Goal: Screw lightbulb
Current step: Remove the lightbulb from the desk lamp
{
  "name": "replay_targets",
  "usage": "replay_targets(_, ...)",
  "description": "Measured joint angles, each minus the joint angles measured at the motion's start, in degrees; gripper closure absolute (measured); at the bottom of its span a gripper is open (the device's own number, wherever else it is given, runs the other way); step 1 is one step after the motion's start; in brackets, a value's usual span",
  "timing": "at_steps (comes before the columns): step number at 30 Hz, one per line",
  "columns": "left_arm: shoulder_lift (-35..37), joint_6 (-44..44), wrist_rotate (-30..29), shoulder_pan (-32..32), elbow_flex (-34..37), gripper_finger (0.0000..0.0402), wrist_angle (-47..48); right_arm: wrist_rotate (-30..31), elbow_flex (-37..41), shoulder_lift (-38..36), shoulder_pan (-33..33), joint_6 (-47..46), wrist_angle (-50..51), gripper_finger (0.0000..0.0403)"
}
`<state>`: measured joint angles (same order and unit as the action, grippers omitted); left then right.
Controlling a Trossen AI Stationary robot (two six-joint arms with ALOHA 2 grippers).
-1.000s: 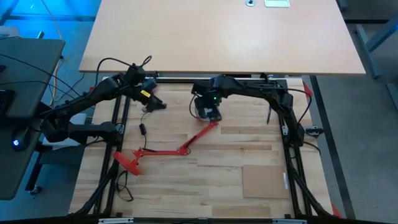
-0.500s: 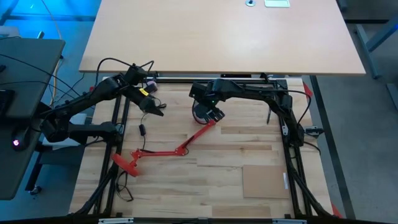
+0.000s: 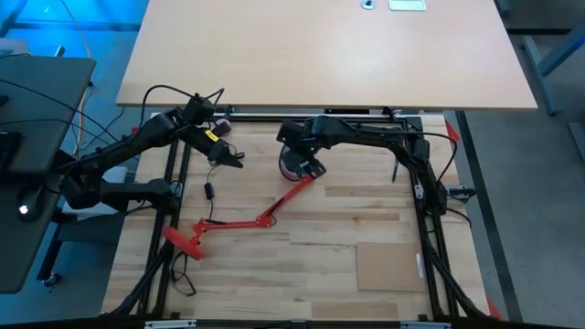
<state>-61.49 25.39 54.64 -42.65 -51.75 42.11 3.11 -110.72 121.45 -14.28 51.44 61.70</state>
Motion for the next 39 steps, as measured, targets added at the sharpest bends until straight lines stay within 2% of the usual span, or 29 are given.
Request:
replay_targets(10, 0.0, 0.0, -1.0, 0.0, 0.0, 0.014, 0.0, 0.6, 0.0, 0.0, 0.0, 0.5, -2.3, 0.0124)
replay_targets(15, 0.0, -0.2, -1.1, 0.0, 0.0, 0.014, 0.0, 0.9, 0.0, 0.0, 0.1, -2.7, -2.4, 0.0124)
replay_targets(22, 0.0, -0.5, -1.1, 0.0, 0.0, 0.014, 0.0, -3.0, -0.1, 0.0, 0.0, 4.9, -0.6, 0.0118)
replay_targets(25, 0.0, -0.5, -1.1, 0.0, 0.0, 0.014, 0.0, -8.1, -0.1, 0.0, 0.1, 6.7, -0.3, 0.0106)
replay_targets(29, 0.0, -0.5, -1.1, 0.0, 0.0, 0.014, -0.1, -8.7, -0.1, 0.0, 0.2, 9.0, 0.4, 0.0076)
replay_targets(34, 0.0, -0.5, -1.1, 0.0, 0.0, 0.014, -0.2, -6.8, -0.1, 0.0, 0.1, 10.2, 0.8, 0.0029)
replay_targets(37, 0.0, -0.5, -1.1, 0.0, 0.0, 0.014, -0.2, -2.6, -0.1, 0.0, 0.1, 7.2, 1.1, 0.0018)
replay_targets(39, 0.0, -0.5, -1.1, 0.0, 0.0, 0.014, -0.2, -2.7, -1.0, 0.0, 0.1, 6.6, 2.6, 0.0017)
